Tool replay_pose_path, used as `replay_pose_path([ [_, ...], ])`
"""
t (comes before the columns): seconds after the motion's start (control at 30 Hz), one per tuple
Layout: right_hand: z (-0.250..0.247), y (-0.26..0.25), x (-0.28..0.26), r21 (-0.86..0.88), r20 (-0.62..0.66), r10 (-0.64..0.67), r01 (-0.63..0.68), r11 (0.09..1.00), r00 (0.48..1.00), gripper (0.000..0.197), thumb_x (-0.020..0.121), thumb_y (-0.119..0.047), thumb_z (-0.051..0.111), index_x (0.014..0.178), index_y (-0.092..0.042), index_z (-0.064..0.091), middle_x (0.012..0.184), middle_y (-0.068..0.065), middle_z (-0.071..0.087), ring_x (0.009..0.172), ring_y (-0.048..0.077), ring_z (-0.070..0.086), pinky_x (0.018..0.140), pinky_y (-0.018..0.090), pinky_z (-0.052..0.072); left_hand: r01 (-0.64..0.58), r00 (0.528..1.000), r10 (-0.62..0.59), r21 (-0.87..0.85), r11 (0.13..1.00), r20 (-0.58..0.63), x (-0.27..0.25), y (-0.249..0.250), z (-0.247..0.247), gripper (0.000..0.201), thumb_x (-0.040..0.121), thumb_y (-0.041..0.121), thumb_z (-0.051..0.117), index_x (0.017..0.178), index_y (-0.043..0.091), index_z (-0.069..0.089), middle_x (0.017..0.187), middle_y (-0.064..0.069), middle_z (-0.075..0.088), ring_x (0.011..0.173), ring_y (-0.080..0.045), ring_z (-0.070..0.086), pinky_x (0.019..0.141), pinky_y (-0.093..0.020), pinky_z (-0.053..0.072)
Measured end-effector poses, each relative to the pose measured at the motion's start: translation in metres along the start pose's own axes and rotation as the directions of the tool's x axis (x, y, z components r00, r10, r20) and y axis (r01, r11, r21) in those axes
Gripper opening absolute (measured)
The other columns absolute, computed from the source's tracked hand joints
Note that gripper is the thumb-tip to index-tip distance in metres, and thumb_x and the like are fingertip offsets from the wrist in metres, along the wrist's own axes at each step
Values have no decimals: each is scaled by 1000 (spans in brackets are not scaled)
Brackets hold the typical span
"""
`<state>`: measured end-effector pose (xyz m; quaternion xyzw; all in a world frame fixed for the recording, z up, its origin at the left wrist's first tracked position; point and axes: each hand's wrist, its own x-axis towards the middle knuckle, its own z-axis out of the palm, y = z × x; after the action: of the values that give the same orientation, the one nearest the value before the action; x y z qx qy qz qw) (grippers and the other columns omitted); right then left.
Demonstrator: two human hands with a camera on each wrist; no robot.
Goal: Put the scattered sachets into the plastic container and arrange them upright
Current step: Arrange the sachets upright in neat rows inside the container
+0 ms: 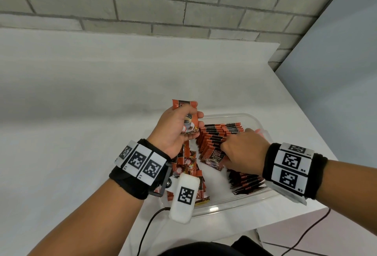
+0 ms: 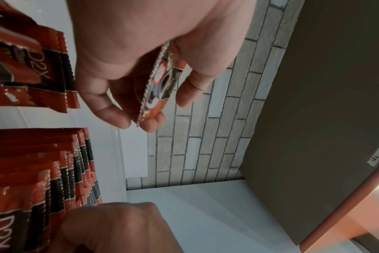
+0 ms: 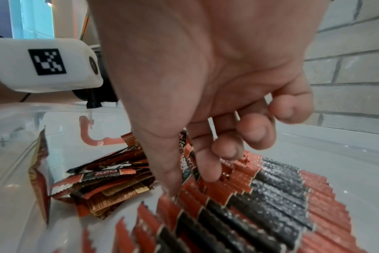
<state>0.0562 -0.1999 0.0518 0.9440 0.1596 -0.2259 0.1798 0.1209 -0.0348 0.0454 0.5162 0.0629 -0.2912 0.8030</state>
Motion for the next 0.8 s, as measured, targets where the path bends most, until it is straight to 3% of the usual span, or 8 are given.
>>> replay_pose_path([
  [0.13, -9, 10, -6, 50, -47, 32, -29, 998, 998, 27, 93, -44, 44, 93, -19, 55, 92, -2, 63, 79, 18, 59, 76, 31, 44, 49, 999, -49, -42, 998, 15, 0, 0, -2, 13, 93, 8, 44, 97, 8, 57, 81, -8, 73, 68, -20, 68, 66, -35, 54],
  [0.23, -21, 25, -11, 298, -164, 109, -57, 953, 980, 27, 95, -46, 46, 103, -21, 53, 93, -4, 60, 76, 12, 56, 67, 26, 39, 60, 996, -59, -6, 998, 63, -3, 1, 0, 12, 94, 6, 47, 95, 7, 59, 86, -12, 72, 73, -23, 69, 67, -37, 57],
  [0.3, -30, 30, -13, 580, -291, 206, 1, 814, 934, 30, 93, -45, 51, 112, -23, 56, 92, -8, 60, 71, 3, 54, 63, 17, 38, 52, 994, -56, 48, 998, 94, -5, 0, 2, 10, 92, 5, 53, 98, 8, 62, 90, -14, 70, 76, -23, 69, 65, -37, 60],
  [0.4, -37, 29, -11, 830, -339, 342, 107, 547, 876, 29, 91, -41, 56, 117, -30, 56, 93, -13, 62, 72, 8, 60, 64, 12, 42, 29, 991, -43, 110, 993, 126, -7, -2, 5, 19, 90, 6, 60, 108, 10, 63, 94, -12, 70, 80, -22, 69, 64, -36, 60],
  [0.47, -37, 25, -8, 891, -296, 349, 126, 435, 889, 25, 90, -36, 60, 114, -32, 57, 94, -11, 63, 75, 14, 63, 68, 17, 47, 11, 989, -33, 147, 989, 146, -8, -2, 8, 23, 89, 7, 62, 111, 10, 63, 95, -10, 70, 82, -21, 70, 66, -36, 60],
  [0.6, -33, 25, -3, 946, -252, 355, 151, 288, 900, 17, 86, -23, 68, 100, -31, 63, 91, -1, 68, 81, 26, 67, 82, 46, 55, 28, 989, -55, 189, 982, 138, -8, -2, 12, 22, 89, 14, 63, 111, 11, 63, 97, -11, 70, 85, -23, 70, 71, -39, 60],
  [0.7, -32, 28, -7, 952, -229, 365, 129, 279, 902, 14, 84, -18, 71, 92, -27, 65, 86, -2, 69, 78, 22, 69, 81, 44, 56, 113, 992, -120, 134, 985, 48, -6, 0, 12, 26, 92, 36, 58, 106, 15, 62, 95, -8, 70, 90, -24, 68, 85, -46, 55],
  [0.8, -24, 29, -16, 914, -208, 326, 64, 401, 922, 9, 82, -17, 72, 85, -22, 64, 76, -5, 67, 67, 13, 64, 71, 36, 54, 168, 986, -166, 97, 981, -31, -2, 0, 9, 39, 91, 44, 55, 117, 15, 57, 109, -9, 64, 100, -25, 62, 93, -47, 48],
])
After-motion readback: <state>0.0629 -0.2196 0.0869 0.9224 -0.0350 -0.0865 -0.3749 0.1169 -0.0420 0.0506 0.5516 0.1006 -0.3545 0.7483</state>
